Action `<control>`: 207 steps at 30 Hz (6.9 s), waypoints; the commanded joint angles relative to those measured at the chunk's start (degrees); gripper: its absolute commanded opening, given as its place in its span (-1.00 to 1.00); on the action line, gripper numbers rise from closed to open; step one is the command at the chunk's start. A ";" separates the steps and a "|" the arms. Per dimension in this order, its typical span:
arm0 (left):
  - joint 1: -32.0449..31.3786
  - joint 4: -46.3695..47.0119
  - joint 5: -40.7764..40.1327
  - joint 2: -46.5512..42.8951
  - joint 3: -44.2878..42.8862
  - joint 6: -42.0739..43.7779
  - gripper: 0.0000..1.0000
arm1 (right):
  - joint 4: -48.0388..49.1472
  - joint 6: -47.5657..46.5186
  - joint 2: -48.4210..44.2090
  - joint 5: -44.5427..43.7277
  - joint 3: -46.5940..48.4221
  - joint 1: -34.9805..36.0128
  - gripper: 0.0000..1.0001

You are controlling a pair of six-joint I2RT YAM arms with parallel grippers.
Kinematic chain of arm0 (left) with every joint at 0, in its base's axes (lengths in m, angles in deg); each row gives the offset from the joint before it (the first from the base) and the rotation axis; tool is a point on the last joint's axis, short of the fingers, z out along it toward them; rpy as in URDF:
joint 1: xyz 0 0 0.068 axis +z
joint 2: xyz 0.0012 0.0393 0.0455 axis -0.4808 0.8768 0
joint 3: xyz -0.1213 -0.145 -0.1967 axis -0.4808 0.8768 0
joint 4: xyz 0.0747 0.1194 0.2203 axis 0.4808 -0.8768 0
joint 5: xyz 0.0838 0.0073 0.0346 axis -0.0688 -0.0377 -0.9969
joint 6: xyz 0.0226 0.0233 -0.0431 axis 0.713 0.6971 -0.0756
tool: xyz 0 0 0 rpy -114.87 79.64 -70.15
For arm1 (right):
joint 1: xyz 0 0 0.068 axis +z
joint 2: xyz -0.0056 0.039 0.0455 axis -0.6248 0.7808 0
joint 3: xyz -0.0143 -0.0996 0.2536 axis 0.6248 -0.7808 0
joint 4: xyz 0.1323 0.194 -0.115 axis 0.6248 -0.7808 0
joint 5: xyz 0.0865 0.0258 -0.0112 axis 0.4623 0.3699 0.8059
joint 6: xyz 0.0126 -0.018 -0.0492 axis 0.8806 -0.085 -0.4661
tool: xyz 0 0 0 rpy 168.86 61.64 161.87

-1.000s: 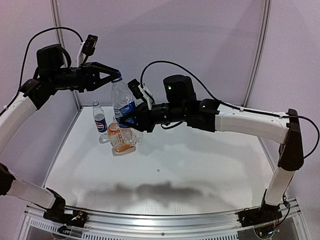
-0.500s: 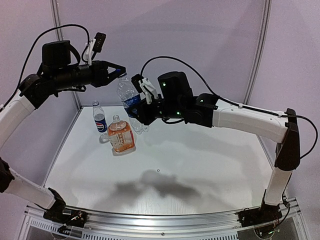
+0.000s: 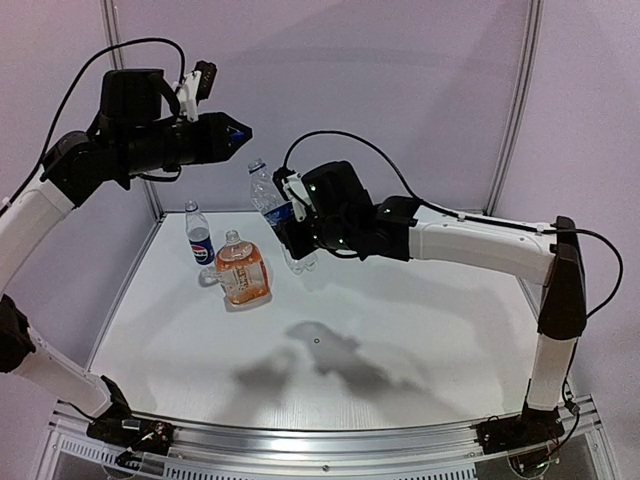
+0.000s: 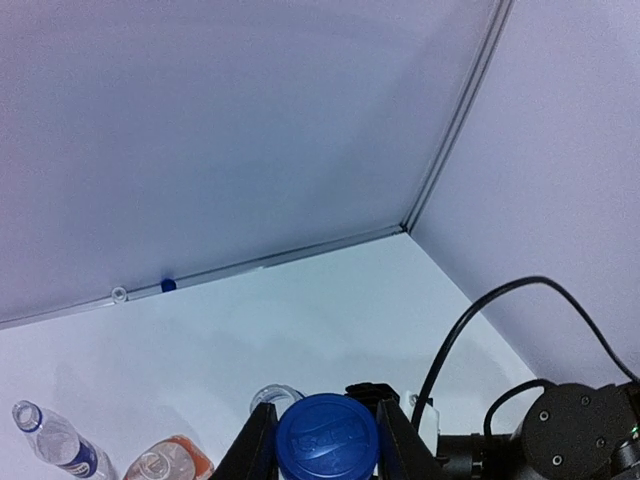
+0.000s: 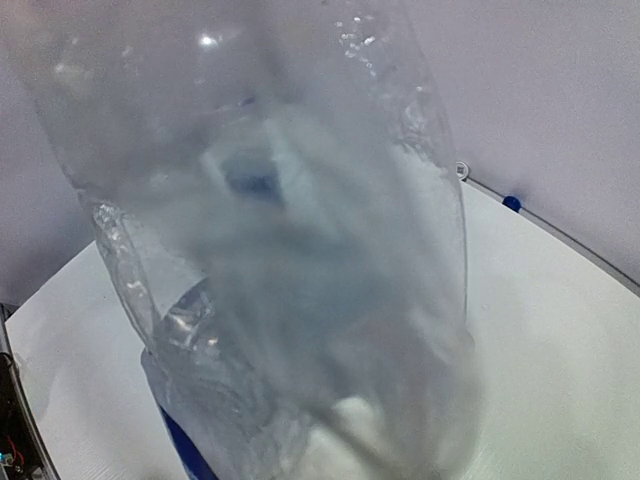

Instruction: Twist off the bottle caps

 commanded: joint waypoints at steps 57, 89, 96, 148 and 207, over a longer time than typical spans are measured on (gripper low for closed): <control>-0.46 12.21 12.07 27.80 32.13 21.33 -0.22 | -1.68 2.27 -25.89 -23.96 -22.97 -1.36 -0.39; 3.08 14.05 19.58 -11.87 27.78 22.60 0.97 | 11.18 -4.34 -24.25 -2.68 -22.47 -1.41 -0.38; 9.77 19.10 36.49 -14.09 23.07 16.94 0.97 | 15.51 -4.44 -20.73 11.74 -19.84 -1.18 -0.37; 7.71 20.04 34.68 -5.80 17.55 12.07 -0.78 | 7.41 -2.71 -14.79 9.54 -11.31 -0.17 0.99; 18.08 28.29 -9.89 -39.13 68.47 5.49 0.11 | 9.77 6.26 -26.19 -0.04 -26.45 -0.13 0.99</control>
